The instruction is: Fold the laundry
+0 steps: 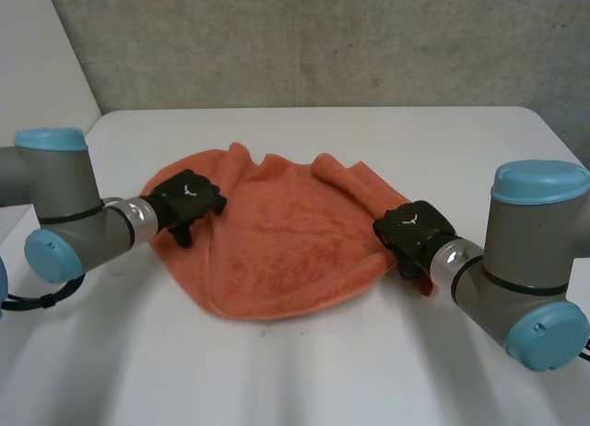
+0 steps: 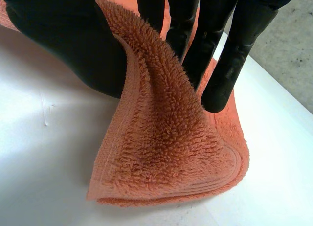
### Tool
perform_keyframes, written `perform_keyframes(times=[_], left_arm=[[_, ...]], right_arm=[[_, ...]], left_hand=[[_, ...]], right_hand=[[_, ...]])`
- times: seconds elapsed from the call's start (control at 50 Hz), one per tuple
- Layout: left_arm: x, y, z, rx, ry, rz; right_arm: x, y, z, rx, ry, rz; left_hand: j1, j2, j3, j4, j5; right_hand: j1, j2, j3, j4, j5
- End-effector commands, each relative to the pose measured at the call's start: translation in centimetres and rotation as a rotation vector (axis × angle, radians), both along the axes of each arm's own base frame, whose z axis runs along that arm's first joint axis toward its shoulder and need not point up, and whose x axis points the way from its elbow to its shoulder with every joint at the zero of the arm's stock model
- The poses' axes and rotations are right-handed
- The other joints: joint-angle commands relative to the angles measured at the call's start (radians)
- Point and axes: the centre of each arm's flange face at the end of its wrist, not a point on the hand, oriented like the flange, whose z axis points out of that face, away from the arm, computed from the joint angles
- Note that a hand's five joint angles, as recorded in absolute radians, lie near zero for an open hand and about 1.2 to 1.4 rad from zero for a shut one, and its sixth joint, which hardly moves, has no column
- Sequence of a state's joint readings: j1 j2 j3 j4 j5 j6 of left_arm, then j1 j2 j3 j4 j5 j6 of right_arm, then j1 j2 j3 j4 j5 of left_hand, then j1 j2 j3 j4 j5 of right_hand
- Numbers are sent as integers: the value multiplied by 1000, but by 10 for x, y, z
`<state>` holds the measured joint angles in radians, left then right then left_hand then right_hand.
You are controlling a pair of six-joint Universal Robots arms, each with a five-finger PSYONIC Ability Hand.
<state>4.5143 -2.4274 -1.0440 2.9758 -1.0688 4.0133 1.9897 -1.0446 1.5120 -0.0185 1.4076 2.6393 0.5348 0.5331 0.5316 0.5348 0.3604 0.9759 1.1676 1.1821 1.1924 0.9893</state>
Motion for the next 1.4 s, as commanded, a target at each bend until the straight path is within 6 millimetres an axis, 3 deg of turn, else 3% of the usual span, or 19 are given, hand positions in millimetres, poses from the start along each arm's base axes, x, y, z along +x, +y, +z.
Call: perform_keyframes(times=[0.02,0.3,0.52,0.7,0.88,1.08,1.4], left_arm=[[2,-6,2,-15,-10,28],[9,-13,3,-41,-59,120],[2,1,-4,9,-23,31],[1,0,-9,18,-24,29],[1,-3,-9,12,-27,35],[3,-2,-11,29,-34,42],[2,-1,-2,42,-43,44]], right_arm=[[0,1,-1,3,2,3],[1,3,-8,8,34,18],[1,2,-18,28,48,19],[0,2,-17,28,48,19],[1,3,-19,32,51,23],[0,3,-19,33,51,21],[0,3,-19,37,53,21]], left_hand=[[90,91,93,90,90],[93,94,96,93,93],[69,71,72,69,69],[57,59,61,57,57],[104,106,107,104,104],[298,300,301,298,298],[163,165,166,163,163]], right_hand=[[420,229,214,204,232],[420,229,214,204,232],[420,229,214,204,232],[420,229,214,204,232],[420,229,214,204,232],[420,229,214,204,232],[420,229,214,204,232]])
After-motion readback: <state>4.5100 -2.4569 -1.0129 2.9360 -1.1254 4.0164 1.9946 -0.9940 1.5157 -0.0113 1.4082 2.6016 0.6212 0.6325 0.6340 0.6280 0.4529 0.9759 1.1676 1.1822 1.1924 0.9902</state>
